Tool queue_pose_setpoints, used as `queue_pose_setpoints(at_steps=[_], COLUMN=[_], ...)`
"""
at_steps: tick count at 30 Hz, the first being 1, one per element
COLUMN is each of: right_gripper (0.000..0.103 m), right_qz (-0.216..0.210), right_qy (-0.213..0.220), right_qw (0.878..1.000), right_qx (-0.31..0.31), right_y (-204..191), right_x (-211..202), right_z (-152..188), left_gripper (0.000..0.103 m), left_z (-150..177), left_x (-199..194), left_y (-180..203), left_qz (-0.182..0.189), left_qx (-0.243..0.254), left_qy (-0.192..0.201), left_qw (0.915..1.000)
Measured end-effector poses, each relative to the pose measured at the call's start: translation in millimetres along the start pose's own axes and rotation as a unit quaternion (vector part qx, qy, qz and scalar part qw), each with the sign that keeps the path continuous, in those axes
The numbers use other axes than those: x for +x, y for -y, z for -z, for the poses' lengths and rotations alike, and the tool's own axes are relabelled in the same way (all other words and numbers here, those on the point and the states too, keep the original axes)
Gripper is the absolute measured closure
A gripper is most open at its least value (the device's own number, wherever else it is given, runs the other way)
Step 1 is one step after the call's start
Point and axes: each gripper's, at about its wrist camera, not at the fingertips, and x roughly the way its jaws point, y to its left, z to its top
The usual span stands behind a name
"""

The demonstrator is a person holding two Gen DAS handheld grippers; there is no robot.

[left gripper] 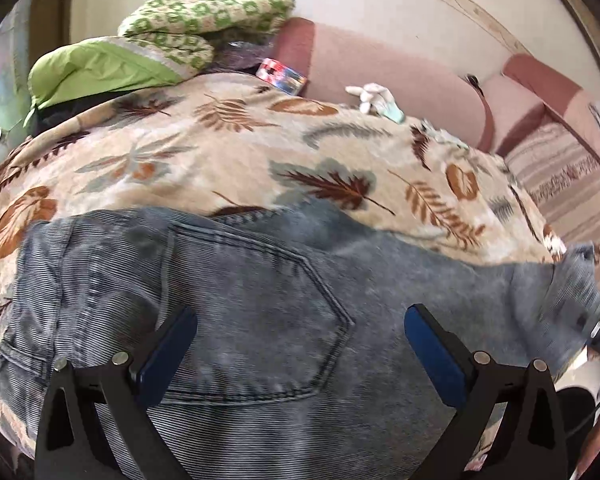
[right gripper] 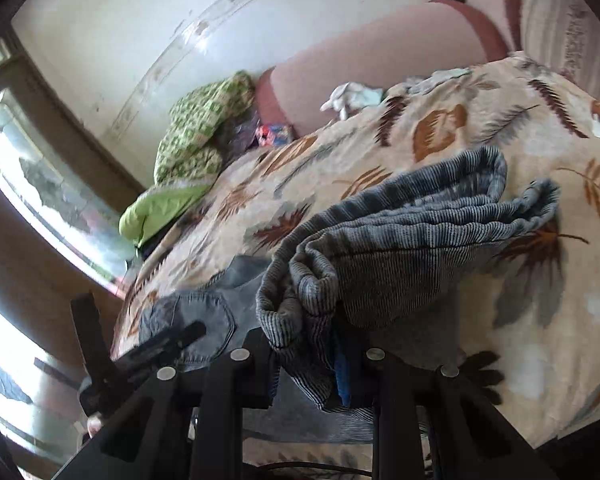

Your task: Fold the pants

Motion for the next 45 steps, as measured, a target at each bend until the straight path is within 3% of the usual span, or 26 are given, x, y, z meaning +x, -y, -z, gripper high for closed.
queue_pose_setpoints(at_steps=[3, 7, 10, 12, 13, 14, 16, 18, 20, 25, 30, 32, 33, 34, 36, 38, 41, 45], right_gripper=[0.076, 0.073, 0.067, 0.06, 0.047, 0.039, 0.038, 0.038, 0.038, 0.039, 0.043, 0.043, 0.042, 0.042, 0.042, 0.042, 0.041, 0.041], right_qz=[0.006, 0.025, 0.039, 0.025, 0.007, -0.018, -0.07, -0.121, -0.135, -0.088, -0.096, -0.108, -0.109, -0.1, -0.124, -0.134, -0.142, -0.191], right_qy=[-0.067, -0.153, -0.157, -0.153, -0.15, -0.146, -0.148, -0.155, -0.123, -0.056, -0.057, -0.06, -0.071, -0.087, -0.097, -0.096, -0.078, -0.083], right_qw=[0.997, 0.985, 0.978, 0.975, 0.975, 0.976, 0.973, 0.969, 0.976, 0.994, 0.992, 0.988, 0.985, 0.983, 0.974, 0.97, 0.975, 0.966], right_qx=[-0.038, -0.082, -0.129, -0.156, -0.162, -0.163, -0.161, -0.148, -0.12, -0.022, 0.06, 0.092, 0.11, 0.129, 0.163, 0.179, 0.153, 0.155], right_y=[-22.0, -38.0, -48.5, -53.9, -54.8, -54.4, -53.2, -46.2, -30.6, 26.7, 70.2, 83.1, 90.3, 98.3, 117.0, 119.1, 111.0, 105.7], right_x=[39.1, 86.6, 92.1, 86.1, 81.1, 74.8, 64.2, 55.1, 41.9, 31.6, 60.5, 80.4, 94.0, 109.7, 127.8, 121.7, 105.2, 80.9], right_z=[17.4, 42.1, 53.4, 54.6, 55.1, 55.7, 55.0, 52.6, 40.6, -8.8, -48.2, -58.0, -58.5, -55.4, -48.9, -53.8, -55.8, -48.3], left_gripper=[0.0, 0.0, 0.0, 0.0, 0.0, 0.0, 0.0, 0.0, 0.0, 0.0, 0.0, 0.0, 0.0, 0.0, 0.0, 0.0, 0.0, 0.0], left_z=[-5.6, -8.2, -7.5, -6.3, -5.9, -5.6, -5.0, -3.9, -2.4, 13.6, 38.9, 47.6, 53.2, 57.7, 54.9, 50.8, 44.6, 21.9], left_x=[-3.5, -3.8, -3.2, -3.2, -3.1, -3.0, -4.2, -5.7, -6.7, -5.3, 3.1, 17.2, 31.5, 43.1, 40.4, 38.1, 32.5, 23.1], left_y=[-16.0, -29.4, -30.4, -26.6, -24.1, -21.7, -17.7, -13.7, -6.8, 32.5, 78.0, 87.7, 90.8, 91.3, 87.6, 87.2, 79.8, 69.0], left_qz=[-0.006, -0.009, -0.012, -0.014, -0.015, -0.016, -0.02, -0.019, -0.008, 0.027, 0.011, -0.005, -0.009, -0.01, 0.003, 0.011, 0.013, 0.012], left_qx=[-0.028, -0.052, -0.047, -0.037, -0.031, -0.025, -0.016, -0.008, 0.004, 0.072, 0.179, 0.211, 0.226, 0.229, 0.209, 0.216, 0.202, 0.162], left_qy=[0.009, 0.01, 0.01, 0.012, 0.013, 0.014, 0.019, 0.026, 0.031, 0.036, 0.042, 0.013, -0.024, -0.052, -0.042, -0.043, -0.026, 0.004], left_qw=[0.9995, 0.9986, 0.9988, 0.9991, 0.9993, 0.9995, 0.9995, 0.9994, 0.9995, 0.9964, 0.9829, 0.9774, 0.9738, 0.9721, 0.977, 0.9753, 0.979, 0.9867])
